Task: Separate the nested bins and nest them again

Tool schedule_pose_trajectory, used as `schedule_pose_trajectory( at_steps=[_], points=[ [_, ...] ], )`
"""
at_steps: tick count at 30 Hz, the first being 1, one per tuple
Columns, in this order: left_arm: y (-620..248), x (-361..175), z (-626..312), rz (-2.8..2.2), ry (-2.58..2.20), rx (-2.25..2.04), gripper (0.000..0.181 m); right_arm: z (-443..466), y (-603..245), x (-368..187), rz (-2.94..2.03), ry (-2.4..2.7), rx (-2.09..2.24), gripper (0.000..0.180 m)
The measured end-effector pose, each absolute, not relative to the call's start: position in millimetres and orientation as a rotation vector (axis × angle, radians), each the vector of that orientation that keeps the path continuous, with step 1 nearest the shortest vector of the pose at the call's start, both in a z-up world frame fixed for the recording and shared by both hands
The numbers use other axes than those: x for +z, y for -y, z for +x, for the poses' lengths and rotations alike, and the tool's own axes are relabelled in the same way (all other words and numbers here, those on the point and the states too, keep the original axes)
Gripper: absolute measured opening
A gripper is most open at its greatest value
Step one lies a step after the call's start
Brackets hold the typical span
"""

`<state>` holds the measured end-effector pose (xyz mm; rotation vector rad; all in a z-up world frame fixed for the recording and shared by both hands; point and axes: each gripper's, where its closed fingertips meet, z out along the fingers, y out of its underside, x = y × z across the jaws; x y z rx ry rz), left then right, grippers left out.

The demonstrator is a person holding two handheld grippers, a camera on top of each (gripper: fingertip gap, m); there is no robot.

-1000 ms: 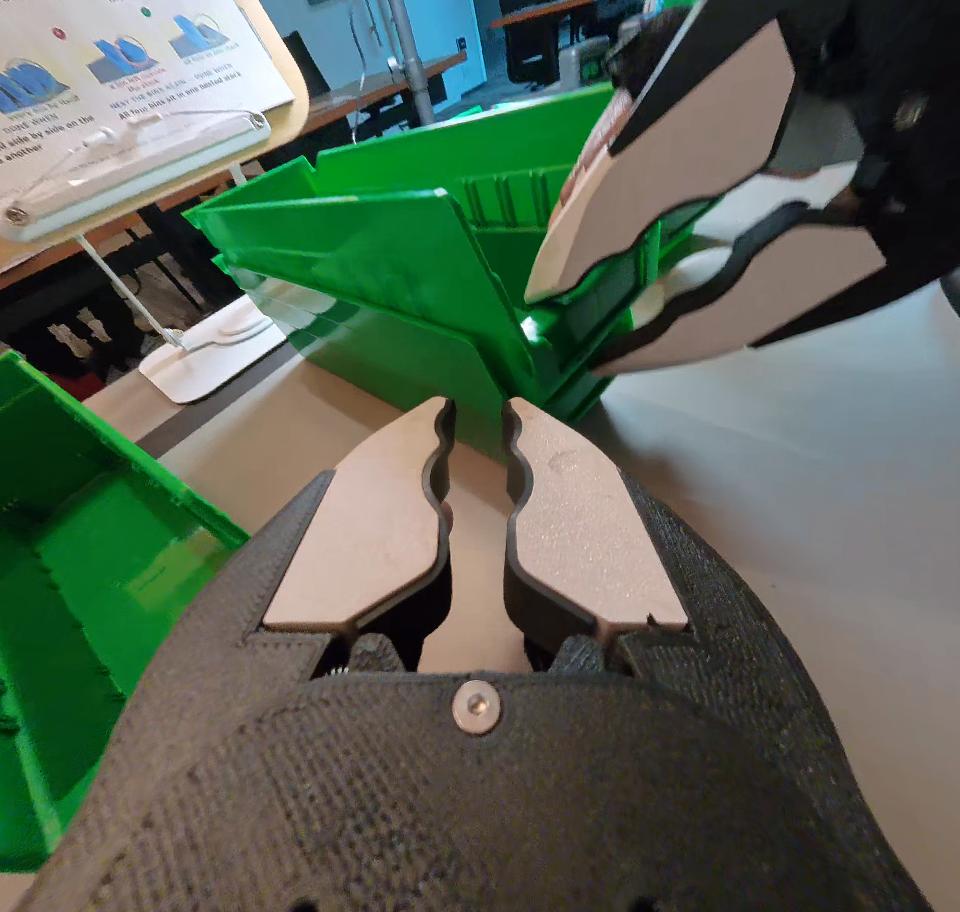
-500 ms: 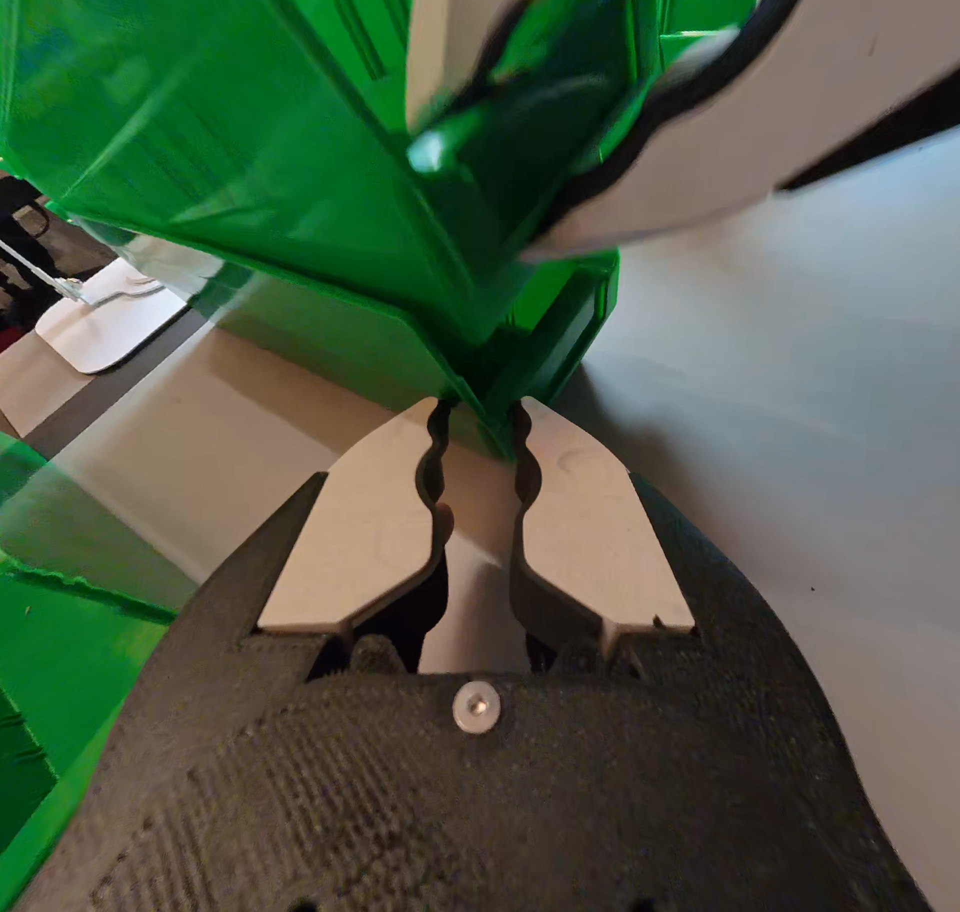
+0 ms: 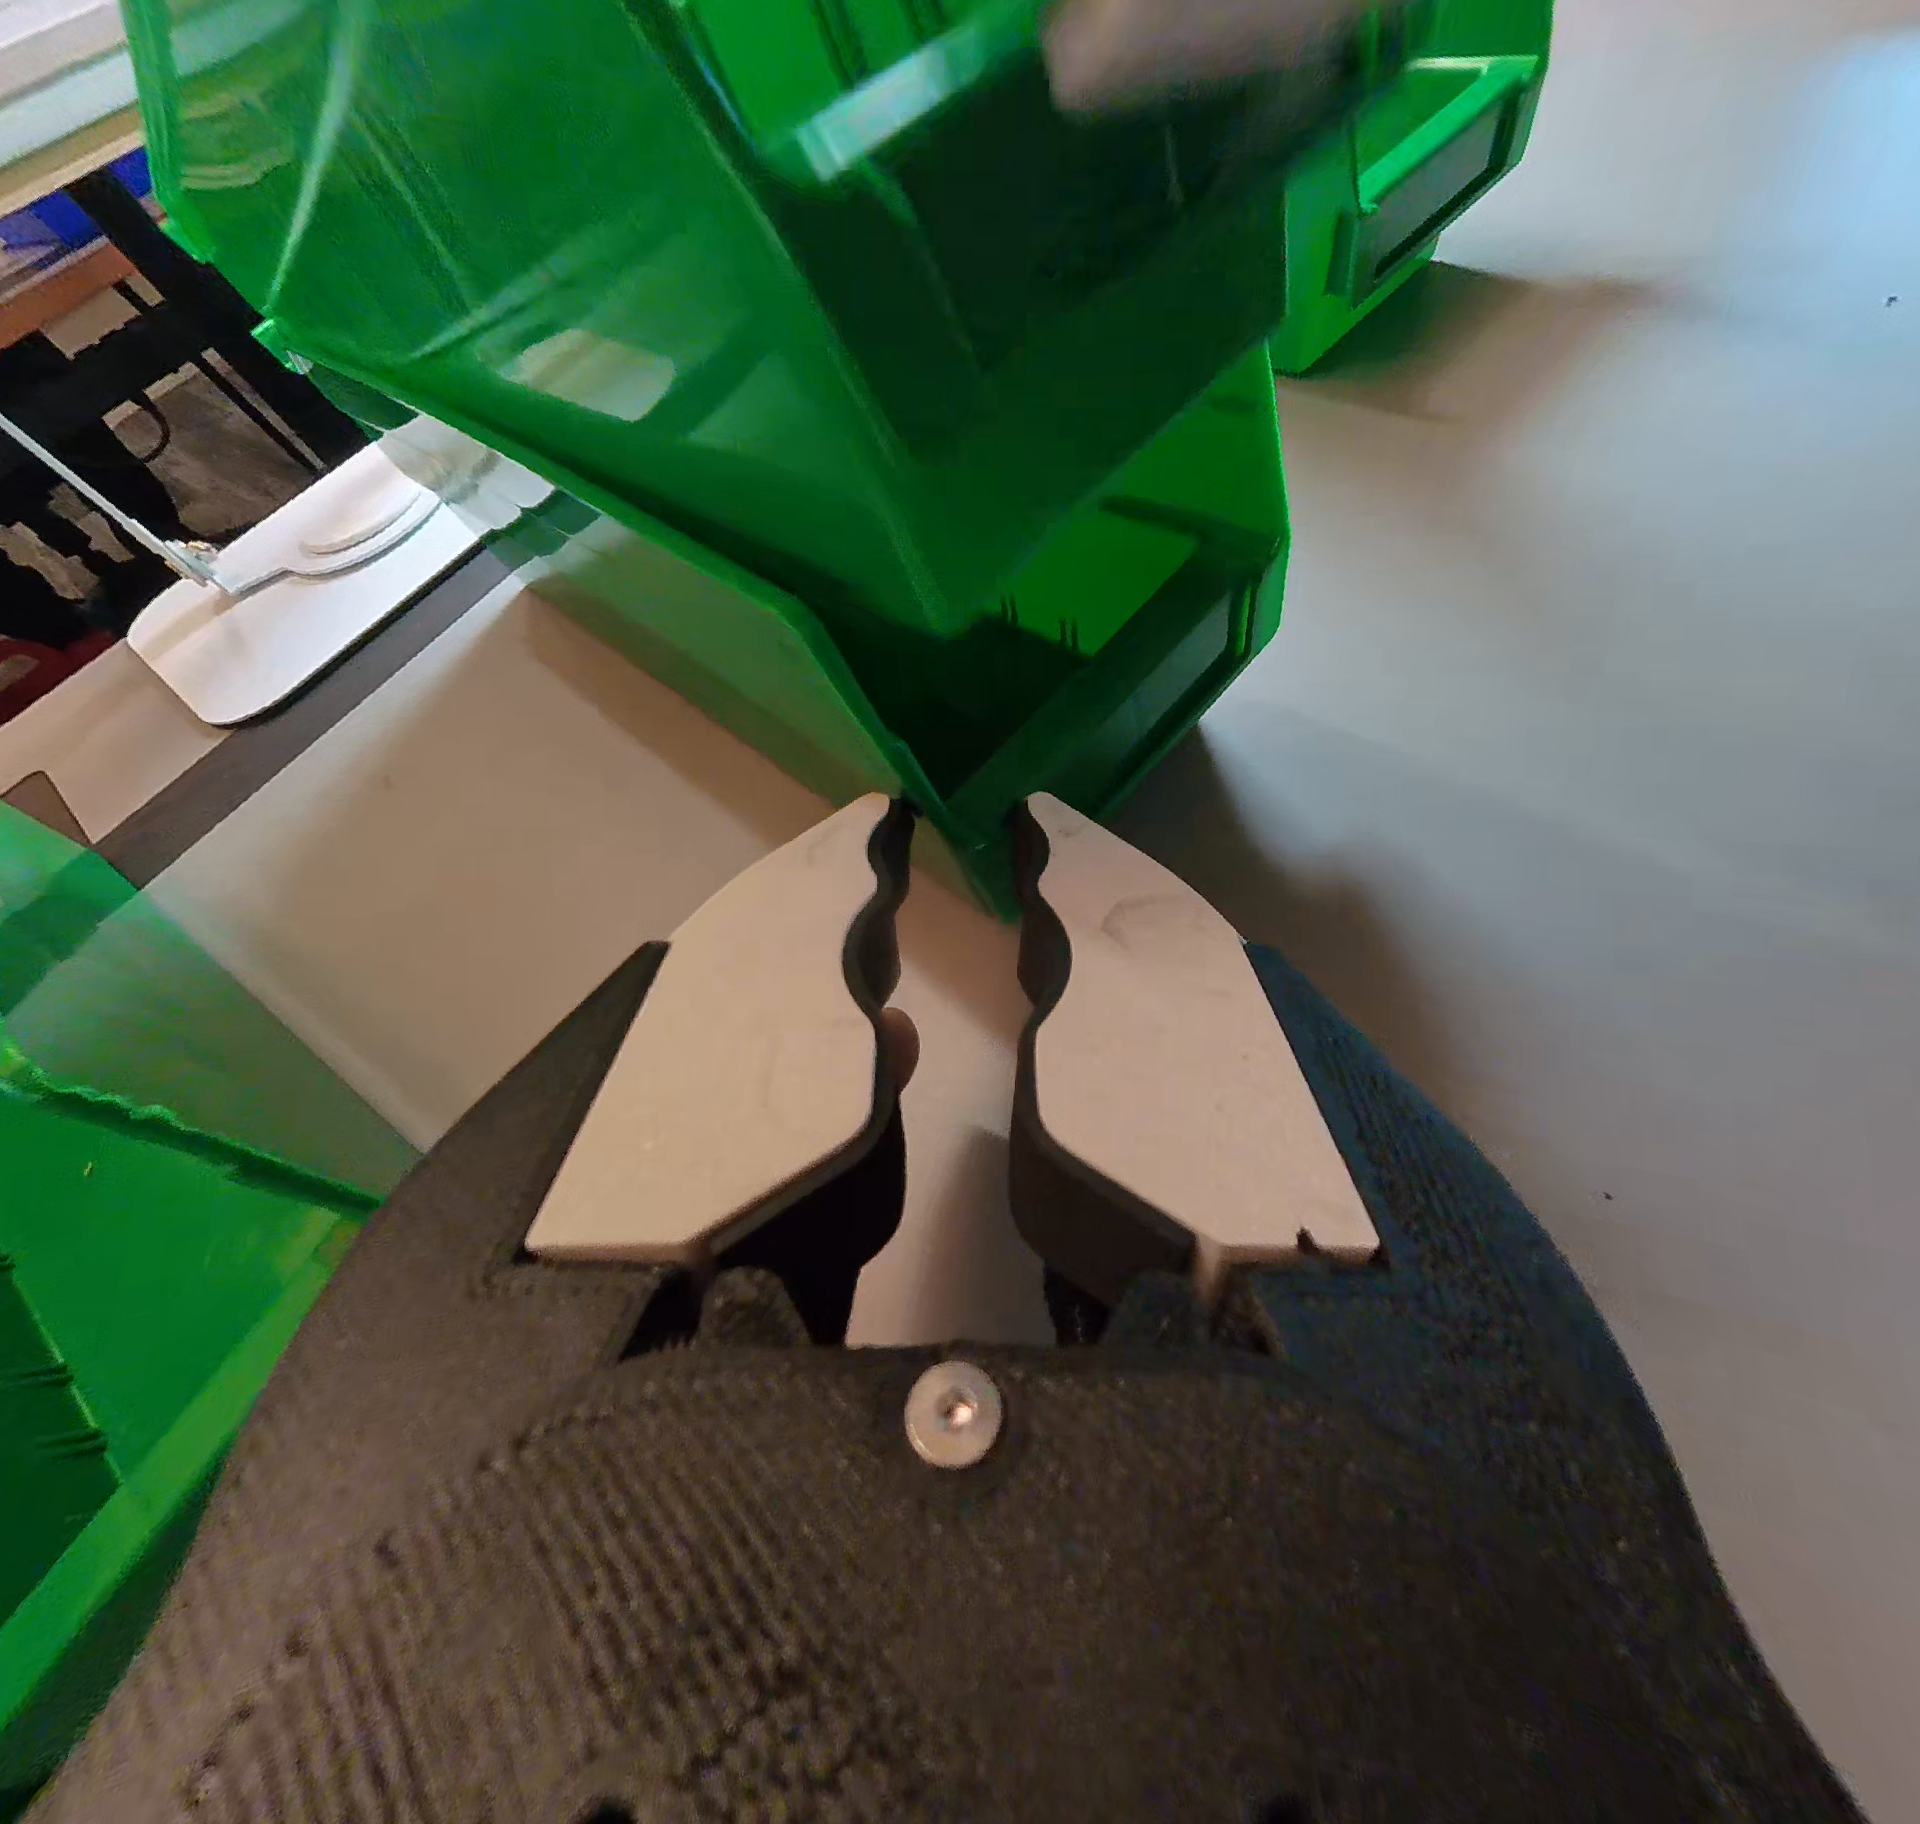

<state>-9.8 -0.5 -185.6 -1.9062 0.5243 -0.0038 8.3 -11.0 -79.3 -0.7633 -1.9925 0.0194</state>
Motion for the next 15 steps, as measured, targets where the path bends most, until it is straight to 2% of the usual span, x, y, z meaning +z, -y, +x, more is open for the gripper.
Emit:
schedule_pose_trajectory(
  at_steps=[1, 2, 4, 9, 13, 15],
  points=[
    [0.6, -185.7, -9.9, -1.907, -0.52, -0.011, 0.019, 8.4, 12.1, -67.6, -0.749, 1.962, 0.031, 0.008],
    [0.6, -185.7, -9.9, -1.909, -0.517, -0.015, 0.019, 9.6, 9.6, -60.2, -0.745, 1.951, 0.01, 0.007],
    [0.4, -185.7, -10.1, -1.911, -0.513, -0.011, 0.019, 13.4, 9.0, -61.4, -0.785, 1.992, 0.012, 0.016],
    [0.6, -185.6, -11.0, -1.913, -0.51, -0.01, 0.018, 23.2, 19.8, -118.1, -0.887, 2.17, -0.044, 0.046],
    [0.9, -185.6, -11.0, -1.913, -0.507, -0.007, 0.018, 20.7, 6.1, -150.5, -0.937, 2.176, -0.188, 0.054],
    [1.3, -185.5, -10.8, -1.912, -0.505, -0.008, 0.018, 17.2, -4.2, -157.6, -0.964, 2.151, -0.232, 0.051]
  ],
)
